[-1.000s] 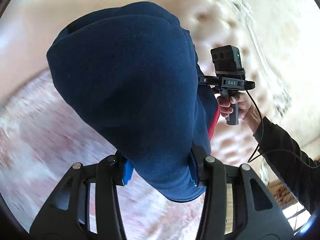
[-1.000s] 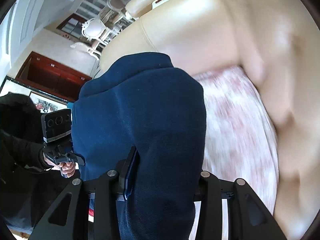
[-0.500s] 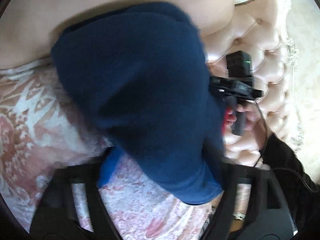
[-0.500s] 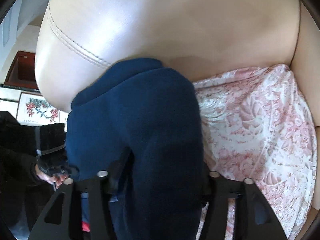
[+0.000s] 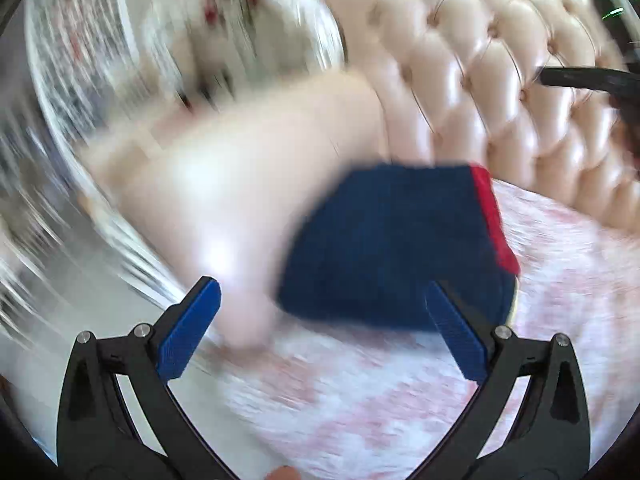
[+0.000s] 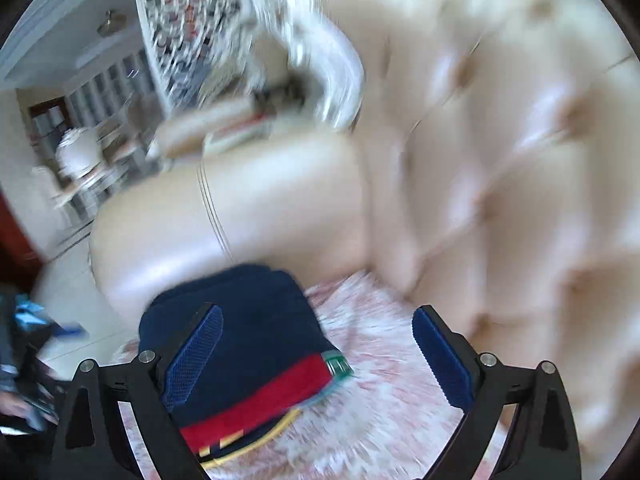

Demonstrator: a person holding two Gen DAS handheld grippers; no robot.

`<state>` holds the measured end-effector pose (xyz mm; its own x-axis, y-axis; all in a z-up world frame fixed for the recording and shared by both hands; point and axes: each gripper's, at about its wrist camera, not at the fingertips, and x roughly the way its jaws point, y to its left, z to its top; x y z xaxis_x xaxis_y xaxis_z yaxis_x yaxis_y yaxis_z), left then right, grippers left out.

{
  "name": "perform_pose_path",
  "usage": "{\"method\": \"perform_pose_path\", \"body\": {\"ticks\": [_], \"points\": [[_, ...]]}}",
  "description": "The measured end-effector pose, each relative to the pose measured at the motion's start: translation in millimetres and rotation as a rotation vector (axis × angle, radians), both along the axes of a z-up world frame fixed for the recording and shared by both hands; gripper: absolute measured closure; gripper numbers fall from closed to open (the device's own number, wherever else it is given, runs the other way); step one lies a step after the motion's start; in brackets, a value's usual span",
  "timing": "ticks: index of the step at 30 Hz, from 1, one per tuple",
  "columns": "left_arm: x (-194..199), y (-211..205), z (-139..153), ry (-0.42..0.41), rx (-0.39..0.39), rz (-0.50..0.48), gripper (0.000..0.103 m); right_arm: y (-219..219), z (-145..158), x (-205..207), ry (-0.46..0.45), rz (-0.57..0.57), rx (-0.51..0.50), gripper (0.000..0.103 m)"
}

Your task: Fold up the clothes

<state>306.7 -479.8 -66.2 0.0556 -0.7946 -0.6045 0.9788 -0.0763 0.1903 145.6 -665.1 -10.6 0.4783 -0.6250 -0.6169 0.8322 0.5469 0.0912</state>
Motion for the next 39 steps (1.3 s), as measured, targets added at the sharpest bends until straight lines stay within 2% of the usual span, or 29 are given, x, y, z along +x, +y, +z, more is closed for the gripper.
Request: {"method": "perform_pose_path", "body": {"ticks": [1,2,4,5,6,7,9,10,13,16,17,20,24,30,34,39], "points": [[7.4,13.8,15.7,-0.007,-0.081,0.005,0.0,38.8,7.4,-4.2,0.0,-0.049,-0.058,0.005],[10.8,32.7,38.2,0.024,-0.164,0.011,0.0,76.0,11.3,7.4,-0.002,-0.086,-0.105,0.005],[44.5,92.3,66.8,0.168,-0.267,-0.015,0.0,140.9,25.6,5.2,-0.002,-0.155,-0.179,0.004],[63.5,123.6,76.1,0.234,-0.292,-0.049,0.0,169.7,30.3,22.3,0.007,-0.161,-0.24,0.004],[82.5,154.8,85.3,0.299,-0.316,-0.083,0.0,196.6,35.9,22.6,0.002,-0.183,-0.261,0.004],[102.9,184.1,91.5,0.311,-0.298,-0.12,0.0,228.7,41.4,18.6,-0.023,-0.212,-0.267,0.004],[123.3,223.0,112.3,0.295,-0.244,-0.124,0.0,289.0,52.4,13.9,-0.068,-0.269,-0.268,0.0],[124.6,230.1,119.6,0.295,-0.242,-0.136,0.0,314.9,55.0,14.9,-0.065,-0.313,-0.27,0.0],[93.7,223.9,129.3,0.342,-0.167,-0.177,0.0,369.9,64.8,25.6,0.036,-0.491,-0.247,0.0],[91.6,249.9,133.9,0.29,-0.156,-0.237,0.0,416.9,71.7,28.5,0.043,-0.584,-0.216,0.0],[93.1,260.1,133.6,0.273,-0.145,-0.267,0.0,424.0,68.9,32.8,0.056,-0.61,-0.201,0.0],[92.3,274.4,131.5,0.255,-0.117,-0.275,0.0,452.8,59.2,50.3,0.076,-0.62,-0.161,0.0],[105.5,284.6,123.3,0.239,-0.083,-0.274,0.0,449.3,39.8,86.4,0.031,-0.483,-0.105,0.0],[115.4,286.6,124.7,0.186,-0.097,-0.257,0.0,430.3,26.6,132.0,0.084,-0.355,-0.096,0.0],[118.3,283.3,125.7,0.215,-0.067,-0.252,0.0,426.3,28.0,146.8,0.078,-0.306,-0.101,0.0],[122.8,282.3,125.2,0.227,-0.06,-0.251,0.0,429.3,30.3,150.3,0.065,-0.299,-0.107,0.0]]}}
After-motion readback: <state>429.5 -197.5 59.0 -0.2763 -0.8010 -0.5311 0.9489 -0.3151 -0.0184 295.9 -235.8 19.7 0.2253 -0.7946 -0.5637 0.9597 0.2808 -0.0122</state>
